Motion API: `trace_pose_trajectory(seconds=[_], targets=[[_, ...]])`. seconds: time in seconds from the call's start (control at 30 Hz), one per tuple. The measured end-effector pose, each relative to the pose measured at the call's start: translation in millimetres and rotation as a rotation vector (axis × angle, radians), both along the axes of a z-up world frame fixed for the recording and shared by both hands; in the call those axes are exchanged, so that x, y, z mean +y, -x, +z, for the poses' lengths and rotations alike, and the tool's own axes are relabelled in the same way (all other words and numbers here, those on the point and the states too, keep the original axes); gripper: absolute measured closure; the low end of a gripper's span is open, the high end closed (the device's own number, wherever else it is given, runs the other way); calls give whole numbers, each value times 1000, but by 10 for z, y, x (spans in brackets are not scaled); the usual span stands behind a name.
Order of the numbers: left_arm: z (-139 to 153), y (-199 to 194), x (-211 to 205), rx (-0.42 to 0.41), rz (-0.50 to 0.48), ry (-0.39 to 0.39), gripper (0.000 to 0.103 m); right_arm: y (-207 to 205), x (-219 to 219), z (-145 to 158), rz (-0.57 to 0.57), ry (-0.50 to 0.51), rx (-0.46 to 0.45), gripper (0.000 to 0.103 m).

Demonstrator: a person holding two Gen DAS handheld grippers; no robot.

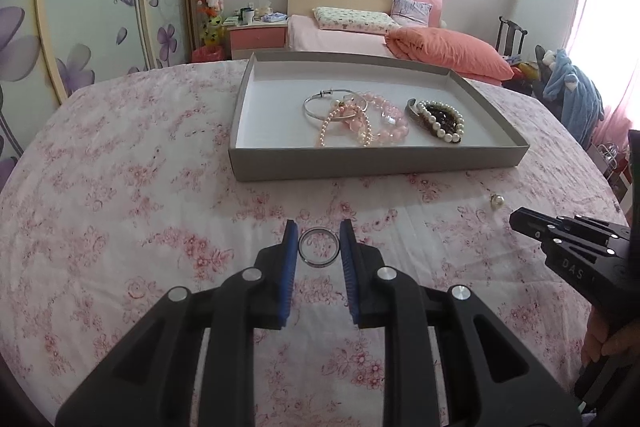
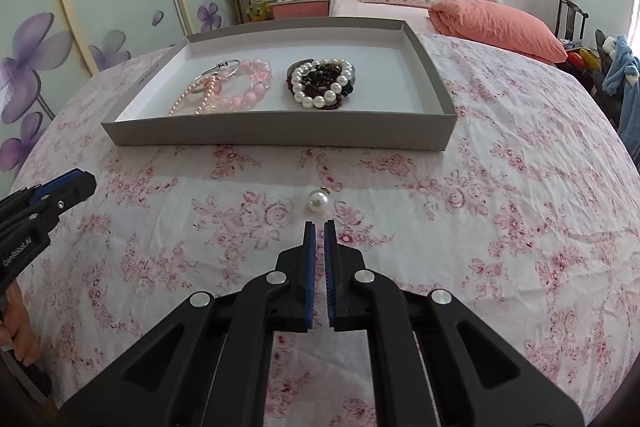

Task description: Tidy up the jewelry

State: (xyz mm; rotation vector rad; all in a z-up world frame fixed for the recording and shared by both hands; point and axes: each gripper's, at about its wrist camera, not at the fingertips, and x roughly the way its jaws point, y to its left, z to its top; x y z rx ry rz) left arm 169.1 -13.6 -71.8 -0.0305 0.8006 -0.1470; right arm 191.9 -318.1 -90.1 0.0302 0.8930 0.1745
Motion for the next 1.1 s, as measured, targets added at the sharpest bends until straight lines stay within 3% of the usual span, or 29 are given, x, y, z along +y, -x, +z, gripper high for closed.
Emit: trace_pose_trajectory(seconds=[0.1,0.17,0.3,0.43,0.67,0.87,1.1], targets=[[-17,2,29,0,6,9,81,-31,-35,27,-9,-30,-7,87],[-26,9,52,0,10,14,81,-56,-21,69,-10,-31,-26,63],[-28,11,72,-4,14,15,81,-138,89,51,13,9,-27,65],[-13,37,82,-19,16,20,81,-231,143,-64,18,45,4,89],[100,194,86,-127,2,35,81,-42,81,-39,21,22,-18,89],[214,330,49,-220,-7,24,81,205,51,194,18,-22,-154,89],[259,301,11,-222,-6,17,81,366,108,482,33,-30,-320,89]])
